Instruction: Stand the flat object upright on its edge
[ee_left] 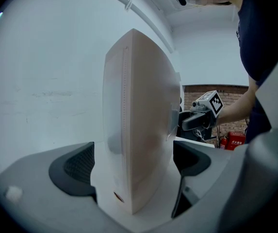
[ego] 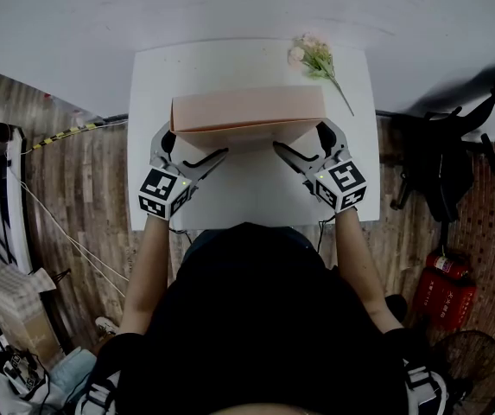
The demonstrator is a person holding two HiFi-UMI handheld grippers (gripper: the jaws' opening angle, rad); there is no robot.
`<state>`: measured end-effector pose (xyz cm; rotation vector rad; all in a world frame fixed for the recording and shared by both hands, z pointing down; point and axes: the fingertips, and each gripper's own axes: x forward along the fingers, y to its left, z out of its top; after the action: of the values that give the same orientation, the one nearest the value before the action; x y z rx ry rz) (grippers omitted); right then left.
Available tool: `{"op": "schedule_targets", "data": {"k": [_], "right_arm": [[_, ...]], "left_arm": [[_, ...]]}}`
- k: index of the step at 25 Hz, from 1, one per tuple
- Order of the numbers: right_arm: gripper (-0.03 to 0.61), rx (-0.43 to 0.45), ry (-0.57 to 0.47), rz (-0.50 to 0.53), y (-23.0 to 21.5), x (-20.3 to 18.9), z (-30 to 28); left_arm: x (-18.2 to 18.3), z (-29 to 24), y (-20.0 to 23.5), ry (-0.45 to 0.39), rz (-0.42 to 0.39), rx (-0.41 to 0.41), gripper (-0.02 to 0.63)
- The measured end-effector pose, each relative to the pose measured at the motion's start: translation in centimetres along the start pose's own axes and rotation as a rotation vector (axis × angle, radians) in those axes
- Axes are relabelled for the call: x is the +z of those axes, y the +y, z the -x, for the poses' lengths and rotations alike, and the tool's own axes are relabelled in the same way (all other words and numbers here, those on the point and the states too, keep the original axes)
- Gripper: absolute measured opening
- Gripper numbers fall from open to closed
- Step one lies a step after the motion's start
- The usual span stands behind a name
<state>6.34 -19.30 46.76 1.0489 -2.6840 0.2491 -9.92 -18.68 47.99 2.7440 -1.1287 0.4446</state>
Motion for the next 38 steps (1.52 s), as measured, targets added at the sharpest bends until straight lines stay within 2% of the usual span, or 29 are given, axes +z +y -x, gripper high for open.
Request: {"op": "schedule_targets", "data": {"k": [7,11,16,17,18,19,20,21,24,31,35,38], "right_arm": [[0.403,-0.051,-0.018,0.026,-0.1,1.0,1.0],[0.403,-0.129,-0.041,0.040,-0.3,2.1,2.7],[0.400,-0.191,-0.089,0.063,0.6,4.7,5.8],[0.376,-0.207,-0.106,0.075,0.9,5.5,6.4],[0.259,-0.229,-0.130,0.085,1.0,6.5,7.1],[0.135,-0.252,-0.154,0.091,1.1,7.5,7.9],[0.104,-0.267,-0.177,0.095,1.2,8.5,8.5],[0.095,-0.277,-0.196,0.100,1.2,9.5,9.0],[0.061,-0.306,-0.222,0.130,1.4,12.4,9.7],[0.012,-0.354,-0.274,0.142,1.6,19.1,9.5],[0.012,-0.385,-0.358,0.167,1.0,23.9,9.3],[0.012,-0.398,-0.392,0.175,0.3,26.4,9.6]], "left_arm": [[1.1,1.1,-0.1,-0.031,0.013,0.055,0.491],[2.6,3.3,-0.3,-0.063,0.067,0.137,0.489],[4.5,6.7,-0.8,-0.056,0.085,0.269,0.486],[5.3,7.5,-0.9,-0.066,0.085,0.302,0.482],[6.3,8.4,-0.9,-0.084,0.081,0.334,0.452],[7.5,9.3,-1.0,-0.110,0.075,0.368,0.367],[8.7,10.1,-1.0,-0.139,0.069,0.401,0.235],[10.0,10.8,-1.1,-0.164,0.065,0.431,0.147],[13.0,11.9,-1.2,-0.187,0.060,0.492,0.027],[18.6,11.5,-1.2,-0.240,0.039,0.542,0.011],[23.9,10.5,-1.0,-0.310,-0.065,0.548,0.011],[27.5,10.8,-1.0,-0.373,-0.107,0.575,0.011]]}}
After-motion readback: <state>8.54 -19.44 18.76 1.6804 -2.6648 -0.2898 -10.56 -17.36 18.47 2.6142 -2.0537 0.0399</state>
